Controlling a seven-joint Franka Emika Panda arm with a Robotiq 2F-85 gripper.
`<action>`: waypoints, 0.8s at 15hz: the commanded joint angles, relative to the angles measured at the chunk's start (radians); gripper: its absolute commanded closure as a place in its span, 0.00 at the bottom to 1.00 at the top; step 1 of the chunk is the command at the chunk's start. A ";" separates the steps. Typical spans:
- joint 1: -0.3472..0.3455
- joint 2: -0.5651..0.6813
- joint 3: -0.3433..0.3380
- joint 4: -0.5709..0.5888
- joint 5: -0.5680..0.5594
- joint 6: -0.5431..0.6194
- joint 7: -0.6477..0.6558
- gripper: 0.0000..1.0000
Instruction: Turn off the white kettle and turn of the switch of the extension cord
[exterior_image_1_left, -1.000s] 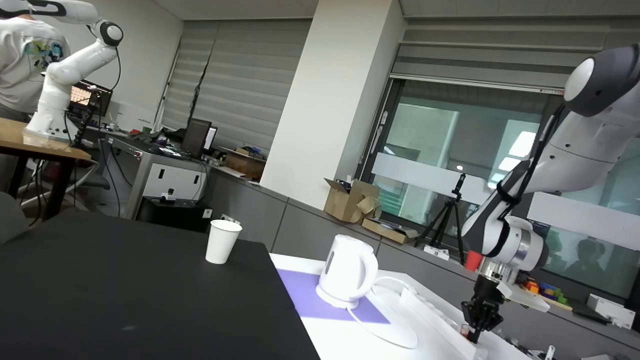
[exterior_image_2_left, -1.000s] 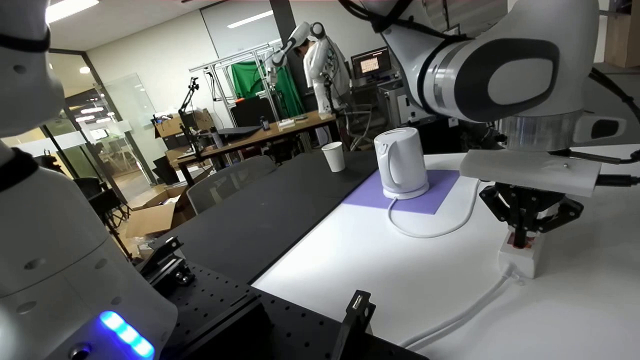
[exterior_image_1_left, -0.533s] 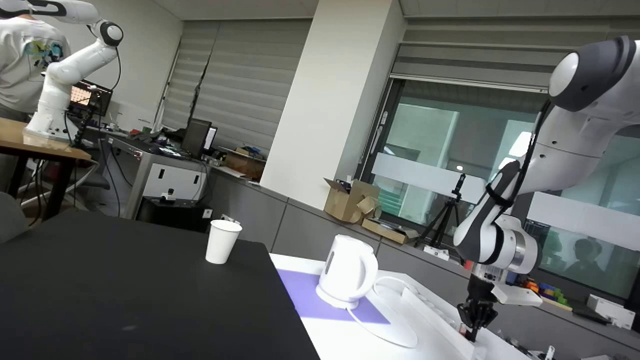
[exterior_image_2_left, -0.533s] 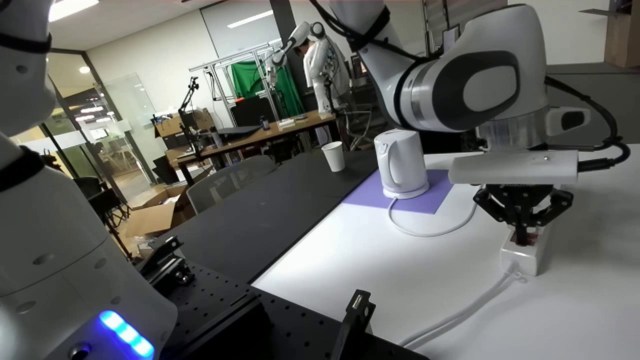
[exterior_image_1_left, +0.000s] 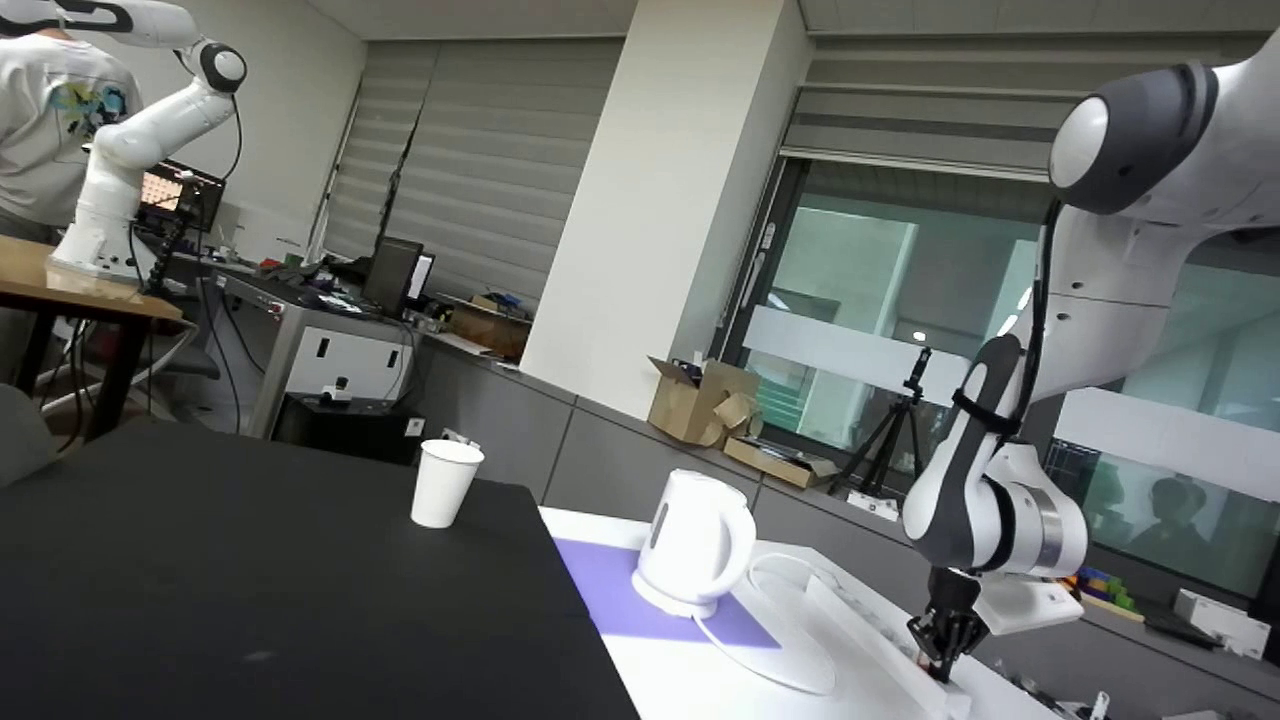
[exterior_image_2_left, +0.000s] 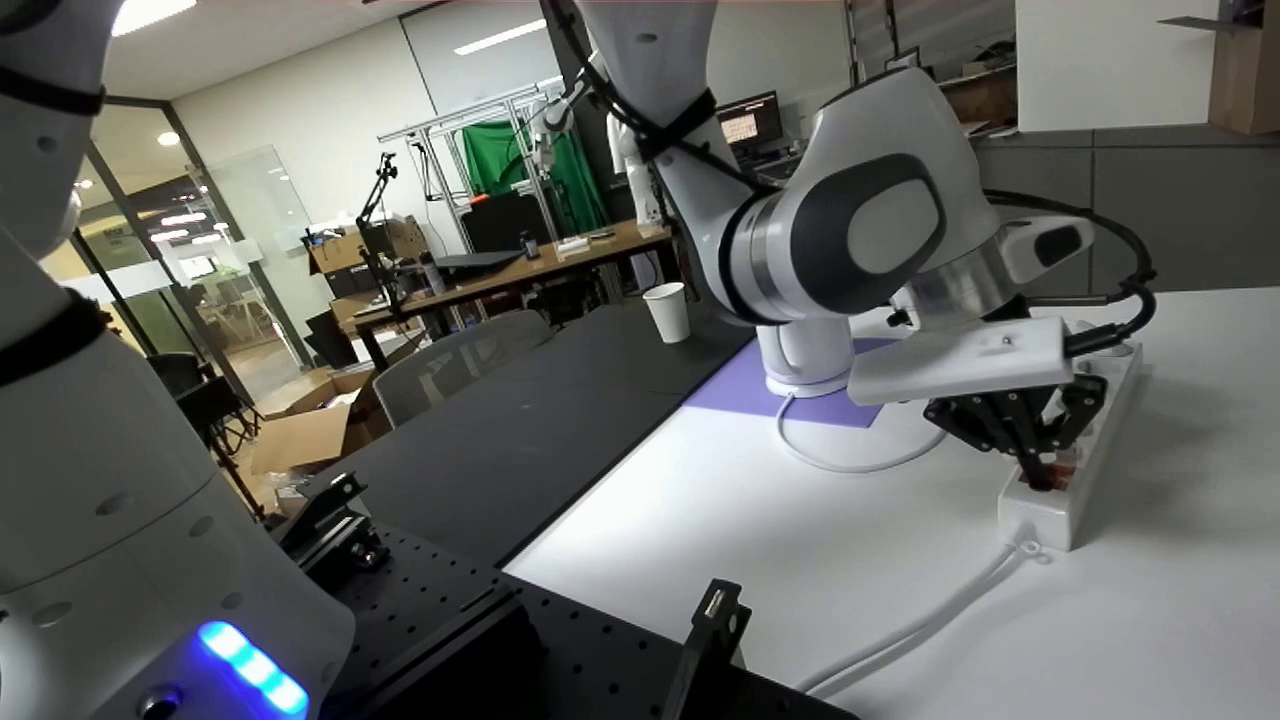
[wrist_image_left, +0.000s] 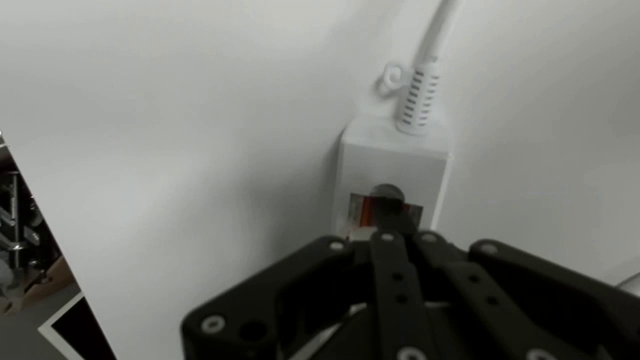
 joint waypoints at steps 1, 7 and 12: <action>0.098 0.056 -0.062 -0.037 -0.016 0.091 0.112 1.00; 0.165 -0.088 -0.076 -0.091 -0.016 -0.033 0.156 1.00; 0.228 -0.206 -0.120 -0.104 -0.038 -0.162 0.190 1.00</action>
